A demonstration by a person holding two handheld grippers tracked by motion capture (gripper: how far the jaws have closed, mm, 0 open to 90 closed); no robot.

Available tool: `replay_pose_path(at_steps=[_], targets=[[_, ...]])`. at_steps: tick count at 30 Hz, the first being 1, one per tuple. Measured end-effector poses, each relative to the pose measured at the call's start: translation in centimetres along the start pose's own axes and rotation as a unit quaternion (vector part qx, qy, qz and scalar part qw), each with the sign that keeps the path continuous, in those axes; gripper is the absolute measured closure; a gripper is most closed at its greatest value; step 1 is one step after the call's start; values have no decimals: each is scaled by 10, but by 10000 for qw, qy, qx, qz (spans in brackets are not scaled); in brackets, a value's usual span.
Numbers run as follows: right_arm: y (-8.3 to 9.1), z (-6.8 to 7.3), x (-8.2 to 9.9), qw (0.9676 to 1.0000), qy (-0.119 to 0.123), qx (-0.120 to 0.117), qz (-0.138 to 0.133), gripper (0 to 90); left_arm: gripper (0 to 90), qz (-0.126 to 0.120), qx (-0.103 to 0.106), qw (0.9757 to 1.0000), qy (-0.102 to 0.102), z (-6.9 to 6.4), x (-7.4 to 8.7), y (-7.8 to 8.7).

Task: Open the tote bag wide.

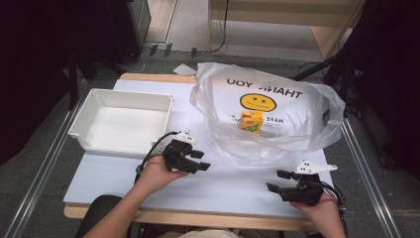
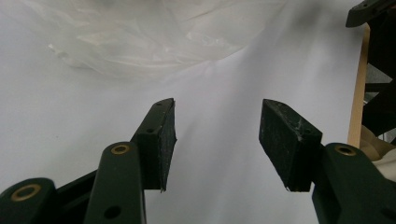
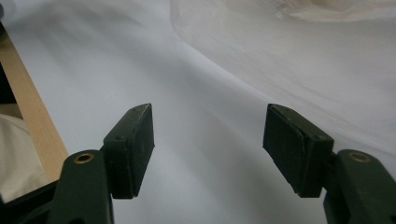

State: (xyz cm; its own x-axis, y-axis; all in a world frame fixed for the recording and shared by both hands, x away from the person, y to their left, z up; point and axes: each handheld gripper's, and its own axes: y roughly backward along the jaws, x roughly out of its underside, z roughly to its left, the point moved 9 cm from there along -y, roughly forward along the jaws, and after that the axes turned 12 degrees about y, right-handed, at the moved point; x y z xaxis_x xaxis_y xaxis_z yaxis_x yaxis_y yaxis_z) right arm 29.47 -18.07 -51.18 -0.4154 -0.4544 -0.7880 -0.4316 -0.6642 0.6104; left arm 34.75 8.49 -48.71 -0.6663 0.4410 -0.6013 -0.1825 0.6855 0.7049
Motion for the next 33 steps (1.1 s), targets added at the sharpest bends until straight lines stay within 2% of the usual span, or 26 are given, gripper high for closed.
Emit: replay_pose_path(at_steps=[13,25,33], targets=[[9,-8,3,9997,-206,97,-83,433,450,-30,-18,10000,-7,1,-1,0],[13,-12,7,9992,-353,156,-69,464,446,6,-67,10000,-50,1,0,-1],[15,-13,8,9990,-418,155,-74,472,438,11,-4,10000,55,1,-1,0]])
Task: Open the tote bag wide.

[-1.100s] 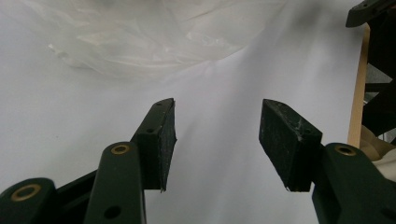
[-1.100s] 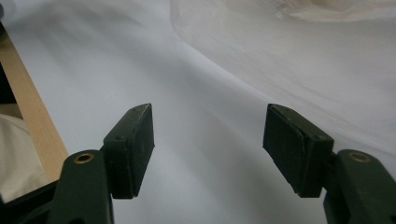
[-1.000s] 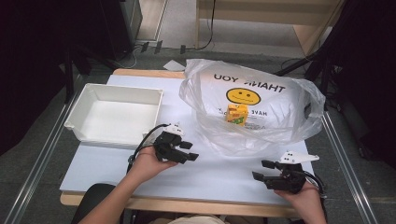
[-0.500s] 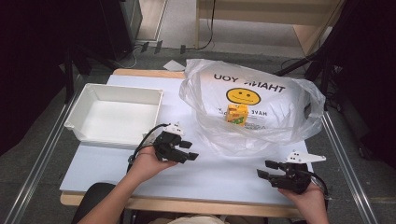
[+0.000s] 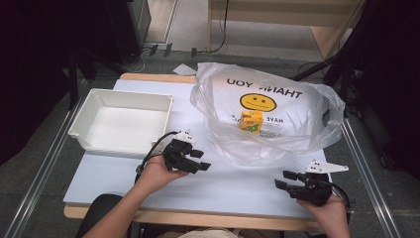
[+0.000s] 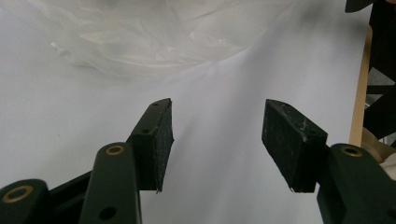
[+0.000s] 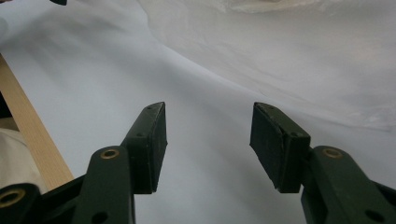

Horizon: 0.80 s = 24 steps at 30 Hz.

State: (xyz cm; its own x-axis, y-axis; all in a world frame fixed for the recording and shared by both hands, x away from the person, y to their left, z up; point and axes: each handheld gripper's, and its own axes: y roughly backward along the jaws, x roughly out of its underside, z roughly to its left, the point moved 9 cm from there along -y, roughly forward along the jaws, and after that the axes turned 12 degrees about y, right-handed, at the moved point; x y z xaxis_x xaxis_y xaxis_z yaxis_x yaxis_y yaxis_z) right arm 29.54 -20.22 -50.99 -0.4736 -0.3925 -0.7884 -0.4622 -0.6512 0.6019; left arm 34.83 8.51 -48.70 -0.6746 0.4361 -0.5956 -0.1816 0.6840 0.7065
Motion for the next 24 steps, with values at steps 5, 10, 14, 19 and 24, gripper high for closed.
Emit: replay_pose_path(at_steps=[5,10,14,19,24], targets=[[2,-2,1,10000,-32,-4,-11,497,438,-14,23,10000,-4,-1,0,1],[7,-5,2,10000,-85,-12,-39,522,458,53,39,10000,-36,-2,-1,3],[13,-10,2,9997,-216,-5,-85,553,487,-26,128,9999,-40,-5,-5,8],[18,-15,1,9996,-270,5,-105,593,546,-61,274,9996,-9,-11,-12,18],[26,-24,-4,9991,-424,21,-84,663,608,-81,394,9992,-91,-19,-20,28]])
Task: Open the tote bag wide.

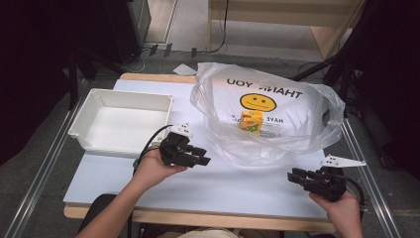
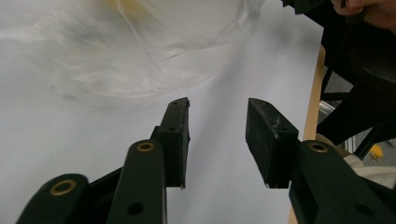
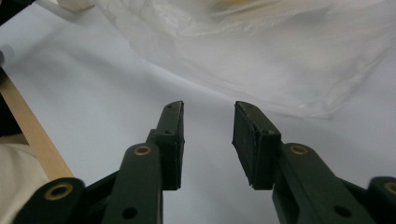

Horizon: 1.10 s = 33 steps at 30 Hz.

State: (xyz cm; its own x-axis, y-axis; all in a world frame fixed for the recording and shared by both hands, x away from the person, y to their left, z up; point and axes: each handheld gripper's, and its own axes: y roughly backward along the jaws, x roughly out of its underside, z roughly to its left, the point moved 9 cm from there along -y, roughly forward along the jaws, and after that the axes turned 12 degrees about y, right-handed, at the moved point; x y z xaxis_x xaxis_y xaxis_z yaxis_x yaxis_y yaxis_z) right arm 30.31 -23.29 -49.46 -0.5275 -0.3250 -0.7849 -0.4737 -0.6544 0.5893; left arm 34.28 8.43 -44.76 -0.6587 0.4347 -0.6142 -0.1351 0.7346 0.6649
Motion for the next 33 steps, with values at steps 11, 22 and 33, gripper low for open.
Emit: replay_pose_path(at_steps=[11,22,33], targets=[[24,-24,-5,9995,-229,190,88,759,647,34,32,10000,-6,-8,-6,13],[46,-48,-17,9987,-327,370,90,894,700,71,134,9999,-32,-21,-17,23],[67,-71,-52,9974,-323,639,75,900,782,-27,433,9989,-197,-39,-39,39]])
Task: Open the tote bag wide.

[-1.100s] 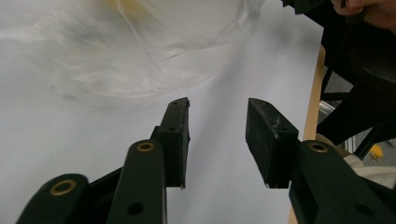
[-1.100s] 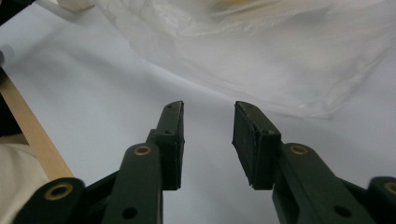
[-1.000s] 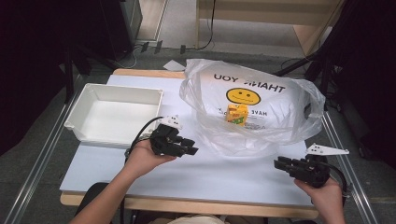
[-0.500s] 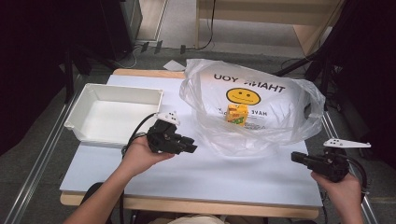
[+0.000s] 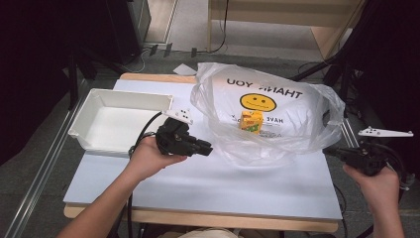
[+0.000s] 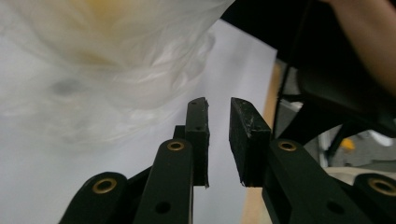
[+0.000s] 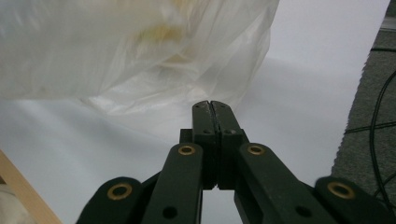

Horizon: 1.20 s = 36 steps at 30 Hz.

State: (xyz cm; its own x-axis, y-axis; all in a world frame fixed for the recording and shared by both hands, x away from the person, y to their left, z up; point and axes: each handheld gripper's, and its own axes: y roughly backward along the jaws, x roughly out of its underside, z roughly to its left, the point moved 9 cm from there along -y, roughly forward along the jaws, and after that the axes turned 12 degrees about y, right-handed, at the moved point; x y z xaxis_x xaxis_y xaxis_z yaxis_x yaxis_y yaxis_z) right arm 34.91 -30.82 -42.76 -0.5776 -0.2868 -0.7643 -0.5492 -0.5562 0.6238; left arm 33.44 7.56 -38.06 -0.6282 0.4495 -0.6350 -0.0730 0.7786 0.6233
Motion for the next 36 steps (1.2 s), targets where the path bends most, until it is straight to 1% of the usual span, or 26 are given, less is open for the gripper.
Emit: replay_pose_path(at_steps=[1,2,3,5,6,7,8,10,11,12,13,14,15,16,18,22,23,24,26,28,30,32,33,34,35,36], targets=[[0,0,0,10000,0,0,0,900,782,-14,113,9999,31,-3,-3,1],[3,-3,-7,10000,46,52,23,900,793,11,61,10000,-22,-5,-9,4],[4,-4,-9,9999,63,77,19,900,799,63,8,9999,-78,-7,-11,5],[5,-6,-12,9999,68,82,12,900,802,72,29,9999,-74,-9,-14,6],[9,-10,-18,10000,37,84,-19,900,811,62,-7,9999,-100,-10,-20,9],[9,-10,-18,10000,37,84,-19,900,812,62,-7,9999,-100,-10,-20,9],[10,-12,-21,9999,23,91,-42,900,812,56,-48,9999,-147,-11,-24,11],[14,-15,-31,9999,38,95,-93,900,815,23,-114,9998,-162,-13,-33,16],[17,-16,-39,9999,68,107,-110,900,817,7,-124,9998,-173,-14,-36,17],[17,-16,-39,9999,68,107,-110,900,817,-6,-123,9998,-182,-15,-39,18],[20,-18,-50,9998,82,87,-163,900,820,-37,-145,9997,-211,-18,-46,21],[20,-18,-50,9998,82,87,-163,900,822,-37,-145,9997,-211,-18,-46,21],[21,-19,-53,9998,74,83,-184,900,822,-58,-154,9996,-232,-20,-50,22],[24,-25,-65,9996,62,61,-262,900,822,-72,-182,9995,-264,-22,-55,24],[25,-27,-68,9995,57,56,-294,900,822,-93,-182,9994,-264,-24,-58,24],[29,-39,-87,9993,67,55,-351,900,822,-109,-219,9993,-271,-25,-70,27],[30,-43,-95,9993,70,77,-352,900,821,-107,-245,9993,-280,-26,-74,28],[30,-45,-98,9993,71,76,-358,900,821,-107,-245,9993,-280,-26,-74,28],[30,-48,-103,9993,29,48,-376,900,820,-148,-296,9991,-281,-27,-80,29],[31,-54,-112,9989,-45,-20,-461,900,823,-177,-341,9989,-276,-26,-87,30],[31,-58,-120,9987,-67,-26,-502,900,822,-172,-375,9987,-298,-28,-92,31],[31,-59,-128,9987,-41,-26,-513,900,816,-186,-404,9986,-290,-30,-97,33],[31,-57,-136,9985,-3,-86,-549,900,812,-188,-482,9980,-373,-31,-104,35],[31,-57,-136,9985,-3,-86,-549,900,813,-188,-482,9980,-373,-31,-104,35],[31,-55,-141,9983,32,-118,-566,900,813,-211,-539,9976,-375,-30,-109,36],[30,-54,-148,9982,80,-134,-579,900,814,-233,-544,9976,-350,-29,-114,36]])
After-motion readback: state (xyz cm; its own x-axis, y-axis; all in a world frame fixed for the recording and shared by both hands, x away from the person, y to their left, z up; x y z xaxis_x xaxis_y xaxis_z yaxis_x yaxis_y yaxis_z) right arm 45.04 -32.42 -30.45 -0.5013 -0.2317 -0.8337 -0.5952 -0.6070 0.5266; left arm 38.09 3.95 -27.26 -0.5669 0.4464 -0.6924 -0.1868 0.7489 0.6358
